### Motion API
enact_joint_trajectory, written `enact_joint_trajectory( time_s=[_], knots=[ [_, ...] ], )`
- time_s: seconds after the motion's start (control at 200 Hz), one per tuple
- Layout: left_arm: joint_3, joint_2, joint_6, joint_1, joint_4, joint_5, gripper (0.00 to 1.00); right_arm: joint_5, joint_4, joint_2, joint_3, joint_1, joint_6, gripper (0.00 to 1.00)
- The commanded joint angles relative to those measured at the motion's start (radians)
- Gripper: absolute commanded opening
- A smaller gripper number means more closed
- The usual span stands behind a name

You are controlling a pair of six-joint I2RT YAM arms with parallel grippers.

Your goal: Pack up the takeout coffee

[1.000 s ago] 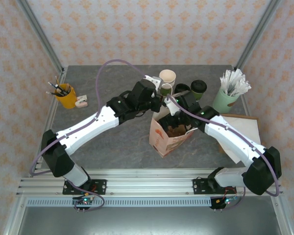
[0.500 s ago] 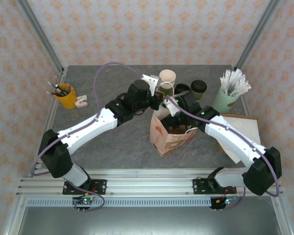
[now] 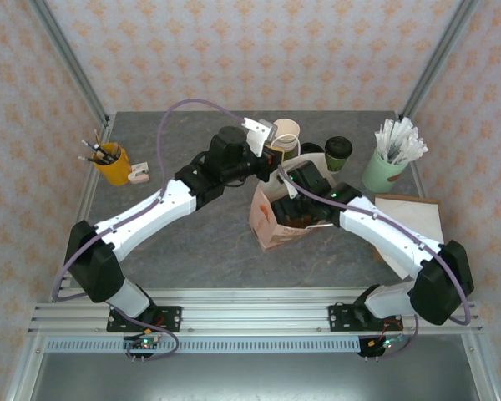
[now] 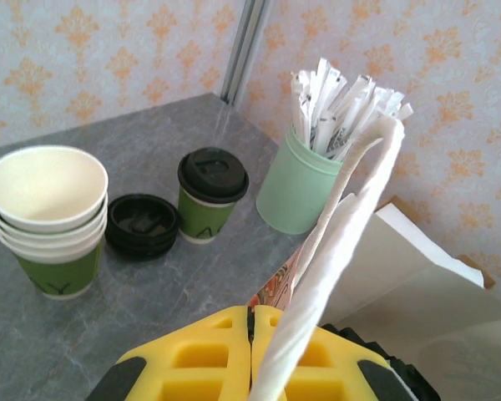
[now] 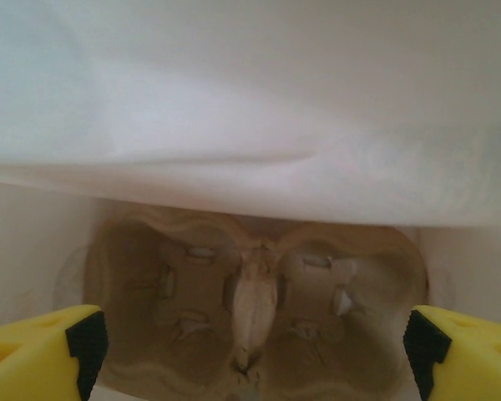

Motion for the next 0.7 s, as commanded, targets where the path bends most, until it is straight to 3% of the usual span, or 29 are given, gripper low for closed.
enact_joint_trajectory(
  time_s=[0.0, 0.12, 0.295, 0.39, 0.495, 0.696],
  knots=[
    [0.06, 0.0, 0.061, 0.0, 0.047, -0.01, 0.0, 0.125, 0.108, 0.002, -0.037, 0.025, 0.001, 0.92],
    [0.07, 0.028, 0.057, 0.023, 0.059, 0.047, 0.0, 0.129, 0.123, 0.026, -0.085, 0.046, -0.076, 0.9],
    [0.095, 0.069, 0.043, 0.058, 0.078, 0.174, 0.0, 0.126, 0.117, 0.082, -0.063, 0.047, -0.059, 0.84],
    [0.095, 0.075, 0.113, 0.059, 0.01, 0.228, 0.0, 0.151, 0.175, 0.09, -0.051, 0.046, -0.052, 0.79],
    [0.101, 0.079, 0.175, 0.059, -0.069, 0.239, 0.0, 0.207, 0.251, 0.086, -0.049, 0.047, -0.016, 0.71],
    [0.061, 0.064, 0.165, 0.059, -0.043, 0.215, 0.0, 0.351, 0.369, 0.059, -0.117, 0.051, 0.011, 0.64]
  ],
)
